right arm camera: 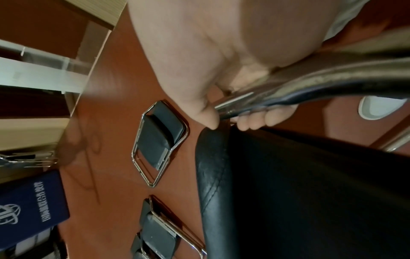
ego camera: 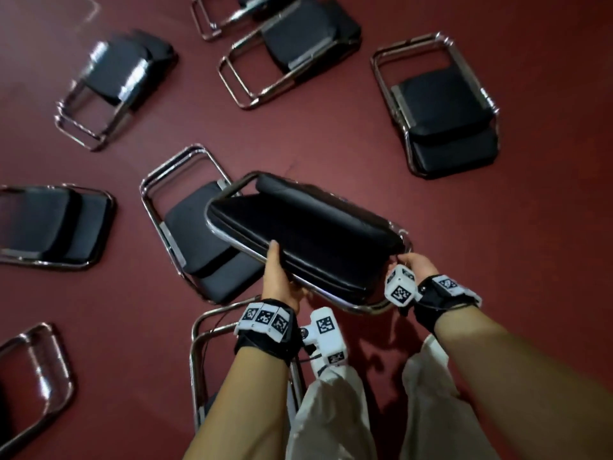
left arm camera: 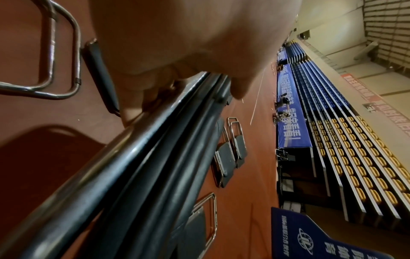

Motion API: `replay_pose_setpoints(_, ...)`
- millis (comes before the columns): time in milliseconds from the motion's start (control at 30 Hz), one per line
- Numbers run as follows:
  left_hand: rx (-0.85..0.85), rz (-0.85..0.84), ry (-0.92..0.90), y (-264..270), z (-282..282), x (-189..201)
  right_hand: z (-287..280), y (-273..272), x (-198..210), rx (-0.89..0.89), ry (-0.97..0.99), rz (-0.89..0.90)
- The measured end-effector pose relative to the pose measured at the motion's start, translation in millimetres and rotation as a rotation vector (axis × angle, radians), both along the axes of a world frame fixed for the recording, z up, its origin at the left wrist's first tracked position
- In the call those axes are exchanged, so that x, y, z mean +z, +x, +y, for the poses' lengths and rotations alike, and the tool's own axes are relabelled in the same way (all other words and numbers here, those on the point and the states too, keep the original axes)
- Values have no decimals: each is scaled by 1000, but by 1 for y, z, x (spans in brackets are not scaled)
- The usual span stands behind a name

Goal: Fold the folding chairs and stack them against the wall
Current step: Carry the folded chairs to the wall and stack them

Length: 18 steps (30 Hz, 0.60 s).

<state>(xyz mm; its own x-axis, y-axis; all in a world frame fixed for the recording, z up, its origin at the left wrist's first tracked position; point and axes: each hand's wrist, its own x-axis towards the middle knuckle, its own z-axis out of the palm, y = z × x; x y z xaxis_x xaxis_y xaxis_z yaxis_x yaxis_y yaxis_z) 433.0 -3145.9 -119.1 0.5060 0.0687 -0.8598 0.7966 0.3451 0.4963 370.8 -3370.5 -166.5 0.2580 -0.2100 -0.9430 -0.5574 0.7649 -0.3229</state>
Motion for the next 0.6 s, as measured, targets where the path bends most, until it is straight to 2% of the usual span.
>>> replay_pose_setpoints(200,-174,-62,36,33,-27,27,-17,18,47,-79,-65,-20)
replay_pose_setpoints(367,-186,-102,61,62,-68,41,-64,37,70,-23,-97,-35)
replay_pose_setpoints(533,-185,-100,56,89,-119,68,-114,76,117,183,-73,-82)
replay_pose_setpoints(600,-173,-93,77,104,-142,75,-134,99,130,318,-127,-148)
